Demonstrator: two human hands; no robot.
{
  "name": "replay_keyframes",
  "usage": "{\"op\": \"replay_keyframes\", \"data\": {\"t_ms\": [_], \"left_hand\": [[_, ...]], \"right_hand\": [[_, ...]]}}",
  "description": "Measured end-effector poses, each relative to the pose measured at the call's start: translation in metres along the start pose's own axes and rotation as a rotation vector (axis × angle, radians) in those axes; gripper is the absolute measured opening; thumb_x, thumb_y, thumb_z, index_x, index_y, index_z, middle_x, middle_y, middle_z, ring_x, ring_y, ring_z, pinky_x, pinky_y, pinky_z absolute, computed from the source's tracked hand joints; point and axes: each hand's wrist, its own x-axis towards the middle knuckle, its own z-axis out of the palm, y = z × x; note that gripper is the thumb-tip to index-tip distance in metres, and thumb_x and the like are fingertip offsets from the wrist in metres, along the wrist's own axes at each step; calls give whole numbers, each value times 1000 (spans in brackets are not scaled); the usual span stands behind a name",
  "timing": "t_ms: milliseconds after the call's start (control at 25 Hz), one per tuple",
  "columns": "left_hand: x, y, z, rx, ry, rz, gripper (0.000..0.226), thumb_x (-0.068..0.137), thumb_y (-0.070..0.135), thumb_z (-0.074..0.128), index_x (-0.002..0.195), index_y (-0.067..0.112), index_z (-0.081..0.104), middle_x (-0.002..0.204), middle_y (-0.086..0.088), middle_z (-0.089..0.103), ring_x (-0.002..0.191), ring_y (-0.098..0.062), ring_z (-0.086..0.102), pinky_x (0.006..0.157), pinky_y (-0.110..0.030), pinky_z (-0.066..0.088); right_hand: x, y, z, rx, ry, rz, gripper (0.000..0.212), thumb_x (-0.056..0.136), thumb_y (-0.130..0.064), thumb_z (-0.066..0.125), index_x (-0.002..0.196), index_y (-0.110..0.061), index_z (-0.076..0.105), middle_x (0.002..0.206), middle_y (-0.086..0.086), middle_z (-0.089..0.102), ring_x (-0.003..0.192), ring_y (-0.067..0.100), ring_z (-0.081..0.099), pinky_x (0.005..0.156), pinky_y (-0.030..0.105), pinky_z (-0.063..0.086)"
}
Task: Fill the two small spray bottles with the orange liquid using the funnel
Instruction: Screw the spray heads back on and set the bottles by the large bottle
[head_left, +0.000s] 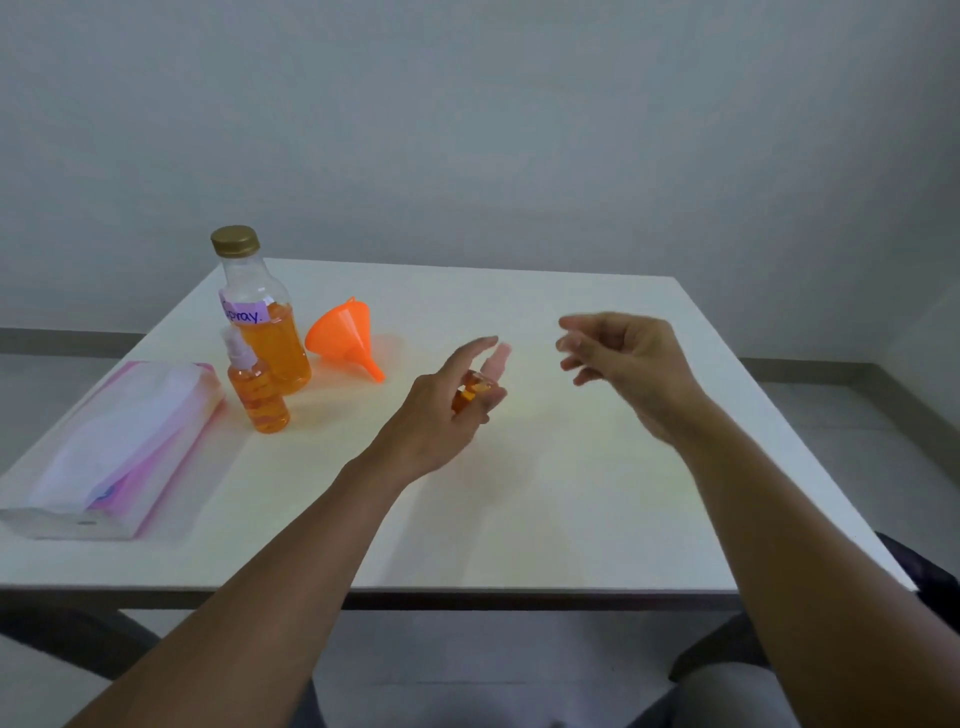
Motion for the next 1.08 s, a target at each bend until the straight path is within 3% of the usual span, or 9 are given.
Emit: {"op": "replay_keyframes", "data": {"t_ms": [160,280,360,400,440,520,640,760,1080], "left_hand": [[0,11,-5,-34,-10,16,45,97,35,58,137,44,40,102,6,57,64,-19,70,67,-41,61],[-2,12,-4,-30,-8,24,45,98,33,57,138,44,40,99,7,56,60,-25,67,62,-42,61],[-2,10,-2,-15,3,58,44,100,26,51,140,41,40,104,1,61,77,-24,65,59,-29,57],[-2,8,0,33,23,85,44,101,24,48,142,39,40,119,-2,57,93,-21,61,68,-22,53],[0,6,1,110,51,110,44,102,23,46,142,37,40,113,-7,60,101,-19,56,76,-21,48],[8,5,3,259,112,120,41,99,27,45,138,39,40,99,2,59,95,-22,56,82,-33,49],[19,9,9,423,157,80,38,95,28,43,131,39,37,100,1,59,87,-28,55,74,-42,51],[26,11,17,542,170,42,39,96,25,40,132,37,33,109,1,63,85,-32,56,69,-40,49],[29,2,24,550,207,14,34,93,21,37,125,31,36,101,-3,62,76,-35,54,59,-35,40]], "right_hand": [[-36,54,-3,-254,82,154,10,90,-25,75,99,-29,77,88,-1,79,71,13,72,66,28,55],[-67,75,-4,-457,67,200,12,90,-34,75,101,-33,77,87,-14,75,74,1,68,67,9,51],[-80,81,-1,-485,113,145,12,90,-31,75,101,-32,77,84,-16,73,73,-2,63,62,4,46],[-84,84,0,-476,131,108,12,90,-27,76,101,-30,77,83,-15,72,71,-1,62,63,5,46],[-87,85,1,-464,147,78,12,89,-23,76,100,-29,77,81,-14,72,70,0,61,63,7,47],[-88,86,2,-442,183,60,12,89,-19,76,99,-26,77,79,-13,70,68,3,60,65,10,48],[-88,86,2,-435,208,48,11,88,-17,75,98,-23,78,76,-12,69,66,3,59,64,9,47],[-88,87,3,-439,197,35,12,88,-17,76,97,-25,77,76,-12,69,64,4,58,63,9,46],[-85,89,0,-416,193,49,12,88,-17,75,97,-25,77,75,-11,68,63,5,57,64,11,46]]}}
